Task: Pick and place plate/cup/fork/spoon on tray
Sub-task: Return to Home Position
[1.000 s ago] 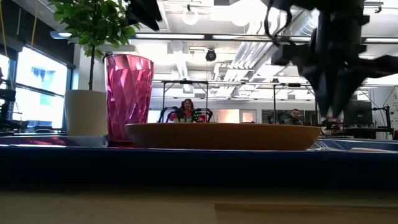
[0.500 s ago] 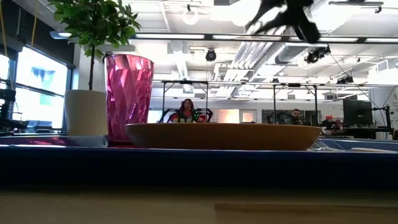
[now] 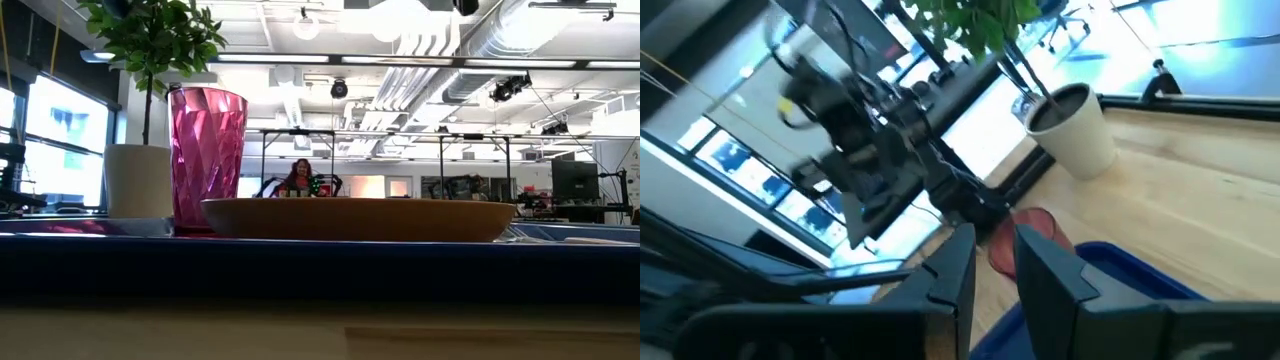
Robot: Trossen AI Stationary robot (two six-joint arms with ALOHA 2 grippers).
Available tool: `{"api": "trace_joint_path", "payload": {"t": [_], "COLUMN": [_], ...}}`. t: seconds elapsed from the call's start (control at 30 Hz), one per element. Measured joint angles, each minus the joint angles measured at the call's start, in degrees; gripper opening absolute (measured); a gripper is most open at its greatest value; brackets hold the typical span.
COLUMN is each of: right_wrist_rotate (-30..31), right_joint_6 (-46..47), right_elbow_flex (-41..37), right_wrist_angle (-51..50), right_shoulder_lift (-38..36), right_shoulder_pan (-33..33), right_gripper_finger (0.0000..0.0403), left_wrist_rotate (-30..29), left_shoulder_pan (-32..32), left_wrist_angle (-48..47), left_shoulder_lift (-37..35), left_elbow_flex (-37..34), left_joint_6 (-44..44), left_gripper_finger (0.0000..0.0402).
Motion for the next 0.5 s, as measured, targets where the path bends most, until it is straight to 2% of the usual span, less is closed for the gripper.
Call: {"api": "trace_joint_path", "payload": {"t": [0.23, 0.5], "right_wrist_rotate": [0.1, -0.3], "right_joint_6": [1.7, 1.8], "right_elbow_flex": [0.0, 0.0], "right_wrist_angle": [0.8, 0.6], "right_shoulder_lift": [-4.1, -5.7], "right_shoulder_pan": [0.0, -0.2], "right_gripper_finger": [0.0063, 0.0063], "left_wrist_rotate": [0.0, 0.1], "left_shoulder_pan": [-2.9, -3.5], "left_wrist_angle": [6.2, 6.3], "left_shoulder_lift": [-11.8, -22.5], "left_elbow_flex": [-11.8, -20.8], "left_joint_6": [3.9, 8.1], "left_gripper_finger": [0.0143, 0.0143]}}
